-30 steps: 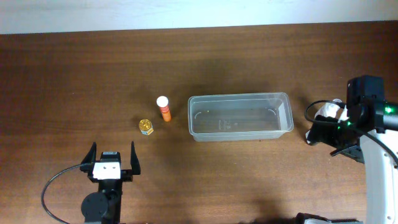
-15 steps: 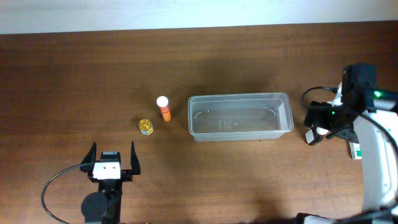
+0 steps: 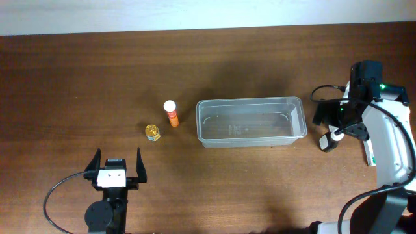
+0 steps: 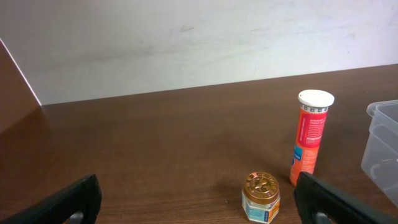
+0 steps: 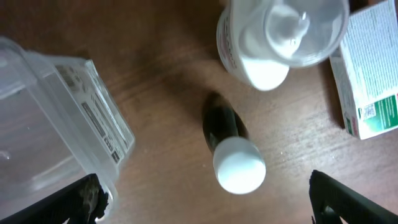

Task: Pack container
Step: 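Lower the right gripper around the white spray bottle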

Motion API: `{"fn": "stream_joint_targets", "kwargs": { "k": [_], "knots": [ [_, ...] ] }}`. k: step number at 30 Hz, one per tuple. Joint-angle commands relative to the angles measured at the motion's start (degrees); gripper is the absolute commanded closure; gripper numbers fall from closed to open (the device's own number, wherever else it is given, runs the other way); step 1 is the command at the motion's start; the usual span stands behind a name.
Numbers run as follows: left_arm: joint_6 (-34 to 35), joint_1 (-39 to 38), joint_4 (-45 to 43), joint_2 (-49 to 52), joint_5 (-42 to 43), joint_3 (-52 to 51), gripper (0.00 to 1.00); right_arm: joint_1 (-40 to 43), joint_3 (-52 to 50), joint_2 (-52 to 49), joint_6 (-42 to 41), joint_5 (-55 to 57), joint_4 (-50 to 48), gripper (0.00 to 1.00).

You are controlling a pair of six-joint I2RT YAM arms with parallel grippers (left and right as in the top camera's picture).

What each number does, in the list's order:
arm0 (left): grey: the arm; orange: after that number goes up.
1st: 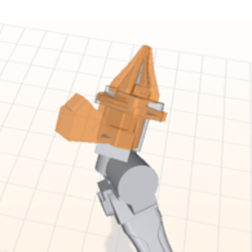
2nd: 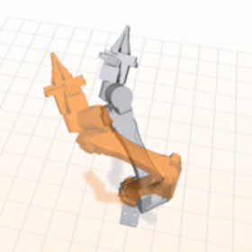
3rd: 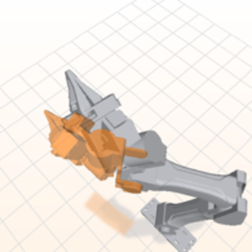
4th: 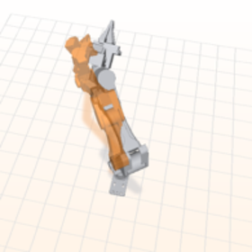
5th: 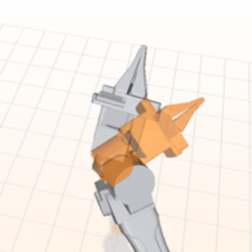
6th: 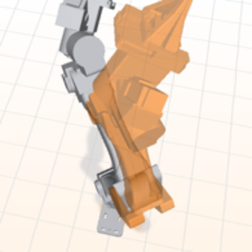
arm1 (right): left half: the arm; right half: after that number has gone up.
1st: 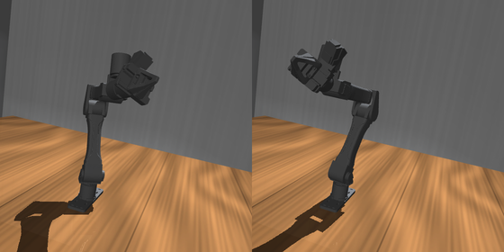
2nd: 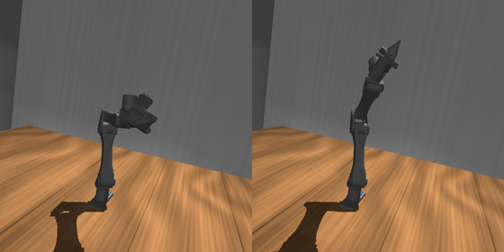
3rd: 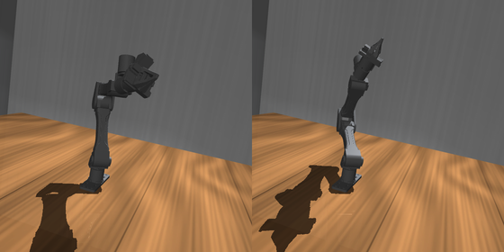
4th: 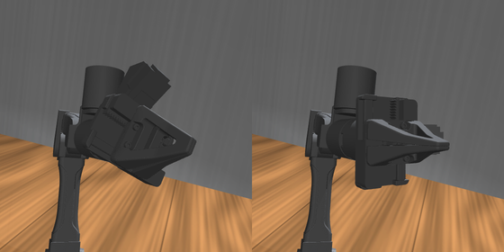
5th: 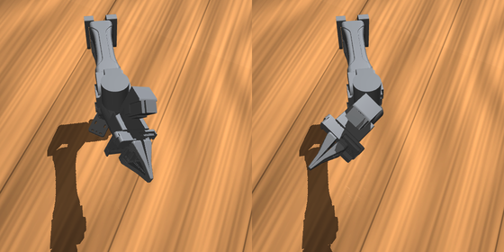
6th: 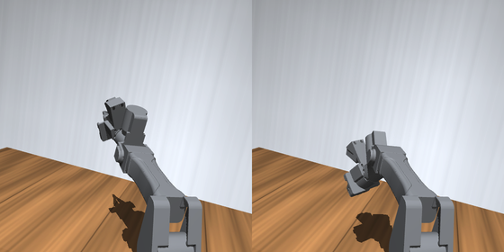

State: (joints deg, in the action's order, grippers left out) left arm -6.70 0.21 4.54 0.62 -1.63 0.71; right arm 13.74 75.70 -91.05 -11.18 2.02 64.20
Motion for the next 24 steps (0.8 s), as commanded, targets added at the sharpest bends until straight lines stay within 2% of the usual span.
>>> {"fn": "stream_joint_targets", "kwargs": {
  "k": [1, 10, 17, 20, 21, 24],
  "knots": [
    [-0.9, 0.33, 0.22, -0.33, 0.61, -0.17, 0.01, 0.17, -0.52, -0.28, -0.9, -0.28, -1.46, 0.02],
    [-0.9, 0.33, 0.22, -0.33, 0.61, -0.17, 0.01, 0.22, 5.6, 0.52, -0.81, 0.2, -3.87, 0.02],
    [-0.9, 0.35, 0.22, -0.33, 0.61, -0.17, 0.0, 2.25, 7.89, 0.5, 6.25, 2.84, -6.62, 0.02],
    [-0.9, 0.35, 0.24, -0.33, 0.61, -0.17, 0.01, 6.91, 7.89, 0.42, 14.32, -3.69, -6.6, 0.02],
    [-0.9, 0.33, 0.22, -0.33, 0.61, -0.17, 0.01, 8.98, 7.89, 0.28, 19.02, -9.46, -6.45, 0.01],
    [-0.9, 0.35, 0.22, -0.33, 0.61, -0.17, 0.01, 13.22, 7.89, -0.33, 24.59, -18.75, -6.67, 0.02]
  ]
}}
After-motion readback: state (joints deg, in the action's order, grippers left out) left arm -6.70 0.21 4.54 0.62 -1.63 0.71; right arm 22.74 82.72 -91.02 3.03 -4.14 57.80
